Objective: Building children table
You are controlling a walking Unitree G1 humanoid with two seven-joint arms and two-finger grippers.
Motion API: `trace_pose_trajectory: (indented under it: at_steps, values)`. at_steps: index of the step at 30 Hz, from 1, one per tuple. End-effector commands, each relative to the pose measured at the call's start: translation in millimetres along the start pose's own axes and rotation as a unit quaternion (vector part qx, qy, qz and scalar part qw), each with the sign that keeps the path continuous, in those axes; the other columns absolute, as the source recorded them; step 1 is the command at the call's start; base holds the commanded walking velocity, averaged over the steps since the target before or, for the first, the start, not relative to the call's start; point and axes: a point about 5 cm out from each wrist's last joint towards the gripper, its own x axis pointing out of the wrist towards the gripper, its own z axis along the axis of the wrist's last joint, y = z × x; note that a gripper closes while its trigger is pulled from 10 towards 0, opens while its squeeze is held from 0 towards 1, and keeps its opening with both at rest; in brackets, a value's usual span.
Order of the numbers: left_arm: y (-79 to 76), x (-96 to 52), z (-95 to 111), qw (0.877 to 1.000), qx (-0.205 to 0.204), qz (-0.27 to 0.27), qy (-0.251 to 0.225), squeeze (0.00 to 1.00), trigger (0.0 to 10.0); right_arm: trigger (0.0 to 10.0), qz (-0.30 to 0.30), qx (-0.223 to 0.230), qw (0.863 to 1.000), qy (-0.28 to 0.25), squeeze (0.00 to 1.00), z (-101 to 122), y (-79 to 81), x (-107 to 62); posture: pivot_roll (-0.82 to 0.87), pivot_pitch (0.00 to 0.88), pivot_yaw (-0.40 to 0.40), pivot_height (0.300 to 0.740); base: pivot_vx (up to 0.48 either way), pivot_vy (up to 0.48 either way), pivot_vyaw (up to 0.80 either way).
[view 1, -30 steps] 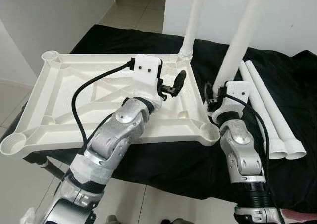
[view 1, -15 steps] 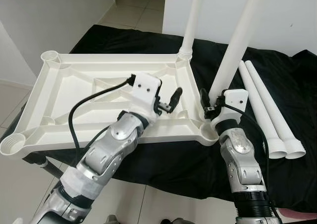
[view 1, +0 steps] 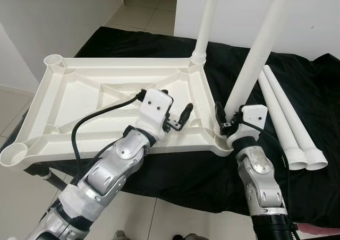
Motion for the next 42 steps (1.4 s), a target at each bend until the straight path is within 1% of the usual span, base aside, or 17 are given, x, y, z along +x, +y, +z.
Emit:
trace_pose_trajectory:
  at_steps: [1,6,7,8,11,13,18,19,26,28,35,36,37,38,40,42]
  values:
    - [-27.3,-11.6,-3.9,0.971,-0.008,-0.238,0.010,0.00,10.0,10.0,0.003,0.008,1.000,0.000,0.00,-2.2,0.6,-5.3,0.01,0.121,-0.041,0.740,0.000,0.000,0.00]
    - [-30.0,-15.5,-7.1,0.967,-0.009,-0.254,0.018,0.00,10.0,10.0,0.005,0.011,1.000,0.002,0.00,-3.4,0.1,-8.1,0.01,0.120,-0.046,0.740,0.000,0.000,0.00]
    - [-32.5,-18.7,-9.4,0.963,-0.011,-0.269,0.026,0.00,10.0,10.0,0.006,0.011,1.000,0.004,0.00,-5.0,-1.0,-10.8,0.01,0.119,-0.047,0.740,0.000,0.000,0.00]
    - [-32.5,-18.7,-9.4,0.963,-0.011,-0.269,0.026,0.00,10.0,10.0,0.006,0.011,1.000,0.004,0.00,-5.0,-1.0,-10.8,0.01,0.119,-0.047,0.740,0.000,0.000,0.00]
    - [-36.1,-24.4,-12.8,0.954,-0.014,-0.296,0.041,0.00,10.0,10.0,0.007,0.007,1.000,0.007,0.00,-7.1,-3.3,-13.2,0.00,0.117,-0.048,0.740,0.000,0.000,0.00]
    - [-36.7,-25.7,-14.1,0.952,-0.014,-0.302,0.046,0.00,10.0,10.0,0.007,0.005,1.000,0.008,0.00,-7.5,-3.8,-13.5,0.00,0.117,-0.048,0.740,0.000,0.000,0.00]
    - [-36.2,-26.0,-17.5,0.951,0.000,-0.304,0.056,0.00,10.0,10.0,0.008,0.007,1.000,0.006,0.00,-7.5,-4.6,-14.5,0.00,0.117,-0.047,0.740,0.000,0.000,0.00]
    - [-34.3,-26.1,-19.2,0.948,0.005,-0.313,0.058,0.00,10.0,10.0,0.009,0.008,1.000,0.006,0.00,-8.3,-5.2,-16.5,0.00,0.117,-0.047,0.740,0.000,0.000,0.00]
    - [-31.1,-25.6,-24.8,0.949,0.012,-0.307,0.072,0.00,10.0,10.0,0.009,0.011,1.000,0.011,0.00,-13.0,-6.4,-22.2,0.00,0.119,-0.043,0.740,0.000,0.000,0.00]
    - [-30.7,-26.1,-24.5,0.949,0.013,-0.308,0.073,0.00,10.0,10.0,0.016,0.005,1.000,0.016,0.00,-17.3,-6.5,-26.9,0.00,0.121,-0.041,0.740,0.000,0.000,0.00]
    - [-29.4,-26.7,-23.7,0.948,0.014,-0.308,0.075,0.00,10.0,10.0,0.036,-0.008,0.999,0.024,0.00,-24.2,-4.8,-34.3,0.01,0.121,-0.039,0.740,0.000,0.000,0.00]
    - [-29.0,-26.7,-23.5,0.948,0.015,-0.308,0.076,0.00,10.0,10.0,0.045,-0.012,0.999,0.025,0.00,-25.5,-3.9,-36.4,0.01,0.122,-0.038,0.740,0.000,0.000,0.00]
    - [-28.6,-26.6,-23.4,0.948,0.015,-0.307,0.077,0.00,10.0,10.0,0.055,-0.028,0.998,0.031,0.00,-27.7,-3.2,-38.2,0.01,0.123,-0.036,0.740,0.000,0.000,0.00]
    - [-28.6,-26.6,-23.4,0.948,0.015,-0.307,0.077,0.00,10.0,10.0,0.055,-0.028,0.998,0.031,0.00,-27.7,-3.2,-38.2,0.01,0.123,-0.036,0.740,0.000,0.000,0.00]
    - [-28.8,-26.6,-23.4,0.948,0.017,-0.307,0.077,0.00,10.0,10.0,0.070,-0.044,0.996,0.036,0.00,-30.3,-1.3,-39.8,0.01,0.124,-0.035,0.740,0.000,0.000,0.00]
    - [-29.1,-26.5,-23.4,0.948,0.017,-0.307,0.077,0.00,10.0,10.0,0.073,-0.046,0.996,0.037,0.00,-30.7,-1.0,-39.8,0.01,0.124,-0.035,0.740,0.000,0.000,0.00]
